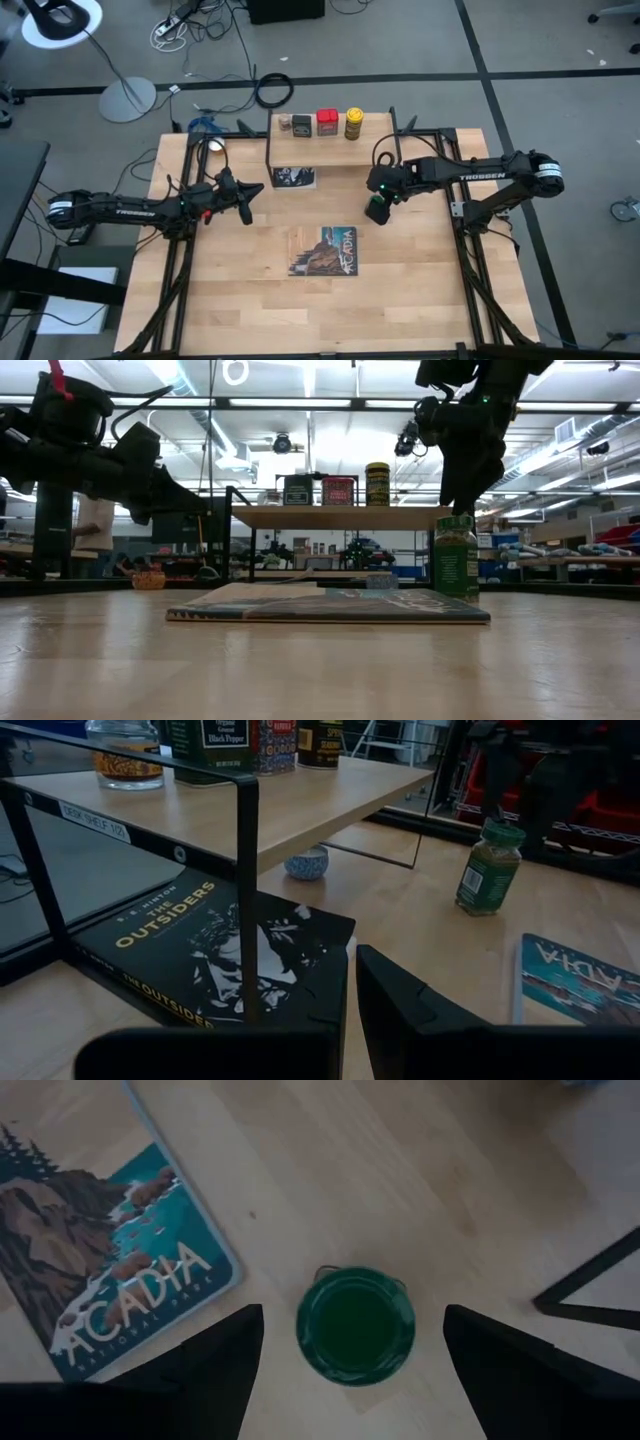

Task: Shelf spices
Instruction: Put the green seasoning bottle on the shelf

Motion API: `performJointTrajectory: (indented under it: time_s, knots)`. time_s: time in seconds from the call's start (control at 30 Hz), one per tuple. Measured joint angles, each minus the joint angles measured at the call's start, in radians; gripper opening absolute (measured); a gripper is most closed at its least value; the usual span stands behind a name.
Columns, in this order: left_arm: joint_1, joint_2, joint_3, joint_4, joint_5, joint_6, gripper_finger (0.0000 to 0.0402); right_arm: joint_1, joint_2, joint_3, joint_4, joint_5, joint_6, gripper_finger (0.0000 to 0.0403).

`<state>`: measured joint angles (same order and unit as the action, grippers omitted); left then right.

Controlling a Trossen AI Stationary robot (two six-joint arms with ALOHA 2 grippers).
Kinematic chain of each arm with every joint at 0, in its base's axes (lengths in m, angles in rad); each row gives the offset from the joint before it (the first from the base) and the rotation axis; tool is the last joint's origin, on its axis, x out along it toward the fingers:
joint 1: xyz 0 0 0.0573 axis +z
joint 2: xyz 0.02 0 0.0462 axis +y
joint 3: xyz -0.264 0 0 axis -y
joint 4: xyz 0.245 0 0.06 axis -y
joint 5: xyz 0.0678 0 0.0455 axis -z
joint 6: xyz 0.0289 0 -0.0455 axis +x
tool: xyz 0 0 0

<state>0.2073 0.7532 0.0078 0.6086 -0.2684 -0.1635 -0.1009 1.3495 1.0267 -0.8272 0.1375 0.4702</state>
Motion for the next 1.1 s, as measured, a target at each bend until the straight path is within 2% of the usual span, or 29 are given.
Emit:
performJointTrajectory:
  time_s: [0.4,0.93,1.1]
  knots:
    - [0.000,0.000,0.000,0.000,0.000,-0.001,0.0030,-0.001,0.037,-0.001,-0.012,0.009,0.025,0.0309]
    - [0.000,0.000,0.000,0.000,0.000,-0.001,0.0030,-0.001,0.189,-0.001,0.016,-0.023,-0.003,0.0308]
    - [0.000,0.000,0.000,0.001,0.000,-0.001,0.0030,-0.001,0.178,0.000,0.024,-0.028,-0.003,0.0287]
